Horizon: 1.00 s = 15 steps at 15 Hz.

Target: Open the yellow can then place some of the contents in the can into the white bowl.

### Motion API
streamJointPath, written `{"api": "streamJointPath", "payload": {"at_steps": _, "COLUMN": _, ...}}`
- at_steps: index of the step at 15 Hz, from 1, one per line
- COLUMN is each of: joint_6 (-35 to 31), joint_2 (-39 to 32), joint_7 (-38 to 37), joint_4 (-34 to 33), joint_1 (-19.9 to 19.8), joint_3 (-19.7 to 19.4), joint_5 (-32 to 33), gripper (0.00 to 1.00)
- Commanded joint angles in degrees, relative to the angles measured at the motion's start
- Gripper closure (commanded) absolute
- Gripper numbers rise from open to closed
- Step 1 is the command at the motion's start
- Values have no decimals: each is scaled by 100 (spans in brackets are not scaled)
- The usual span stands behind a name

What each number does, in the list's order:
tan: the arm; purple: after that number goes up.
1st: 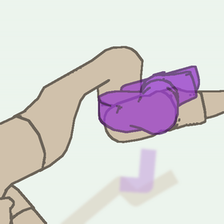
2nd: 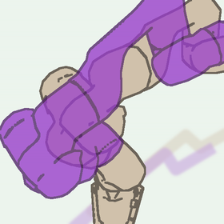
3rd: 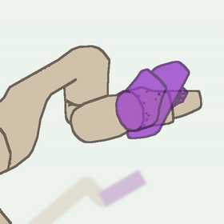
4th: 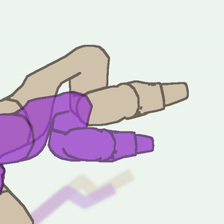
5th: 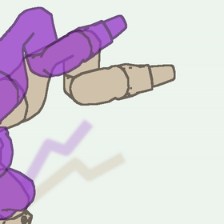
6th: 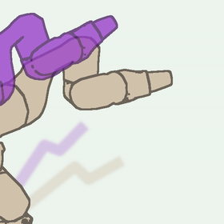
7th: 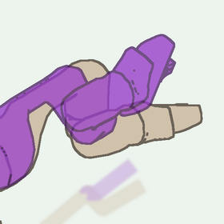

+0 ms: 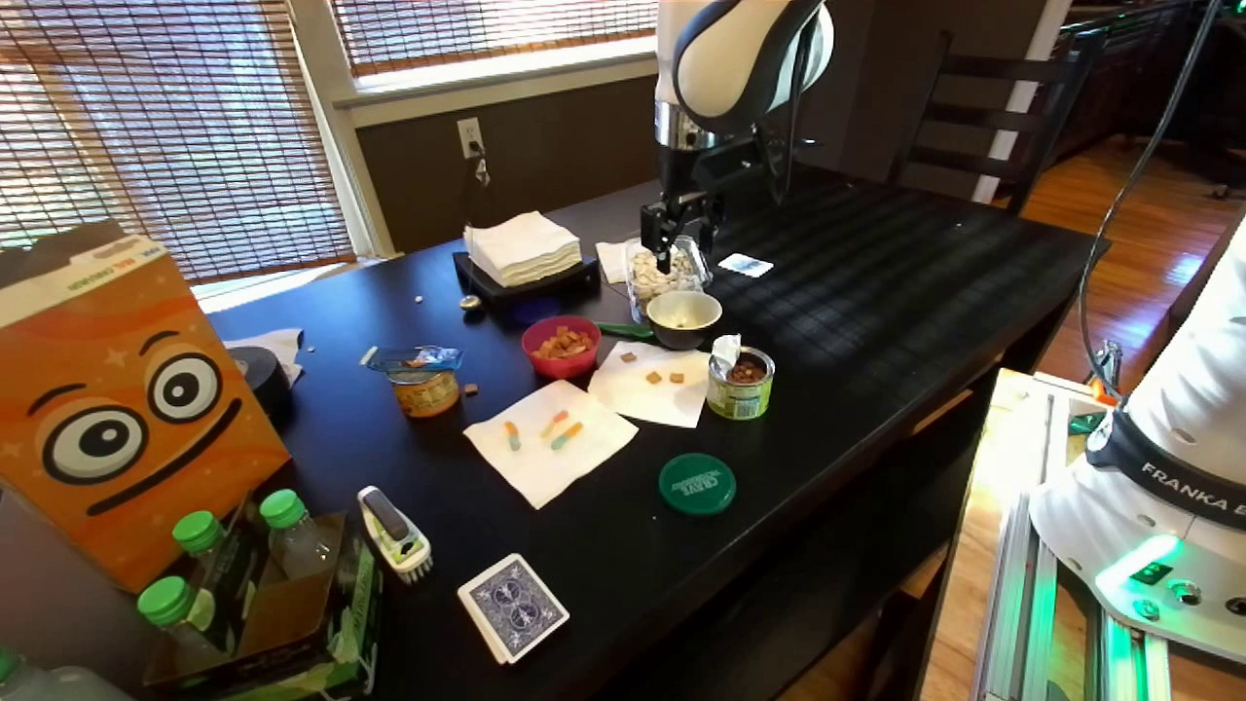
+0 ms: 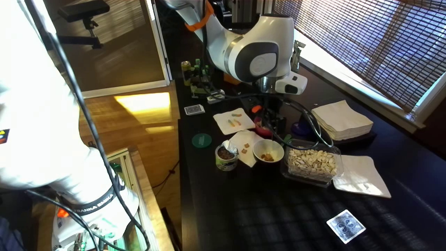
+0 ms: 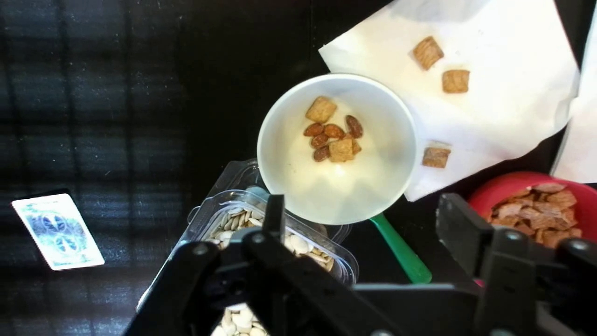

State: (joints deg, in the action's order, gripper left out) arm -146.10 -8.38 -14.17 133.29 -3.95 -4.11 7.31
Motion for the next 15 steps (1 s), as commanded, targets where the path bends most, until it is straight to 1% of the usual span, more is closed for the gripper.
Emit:
{"api": "streamJointPath", "payload": {"at_steps": 1, "joint_6": 580, "joint_2": 452, "joint_7": 87, "joint_4": 80, "joint_1": 68, "joint_3": 6, "joint_5": -289, "gripper": 0}}
{"api": "streamJointPath", "payload": {"at_steps": 5, "joint_6": 1494, "joint_2": 1255, "joint_7": -221, "joint_4": 279, "joint_1": 154, "joint_3": 74, "joint_5": -142, "gripper": 0}}
{"api": "streamJointPath", "payload": {"at_steps": 9, "joint_6": 2221, "joint_2": 1974, "joint_7": -352, "joint_4": 420, "joint_1": 185, "joint_3": 236, "joint_5": -337, "gripper": 0}}
{"api": "streamJointPath", "payload": {"at_steps": 11, "joint_6": 2485, "joint_2": 2255, "joint_7": -428, "joint_4": 508, "joint_1": 205, "joint_3": 316, "joint_5": -484, "gripper": 0}}
{"api": "streamJointPath", "payload": {"at_steps": 15, "joint_6": 2522, "joint_2": 2774, "joint_7": -527, "joint_4": 811, "joint_1": 231, "joint_3": 486, "joint_5": -624, "gripper": 0}}
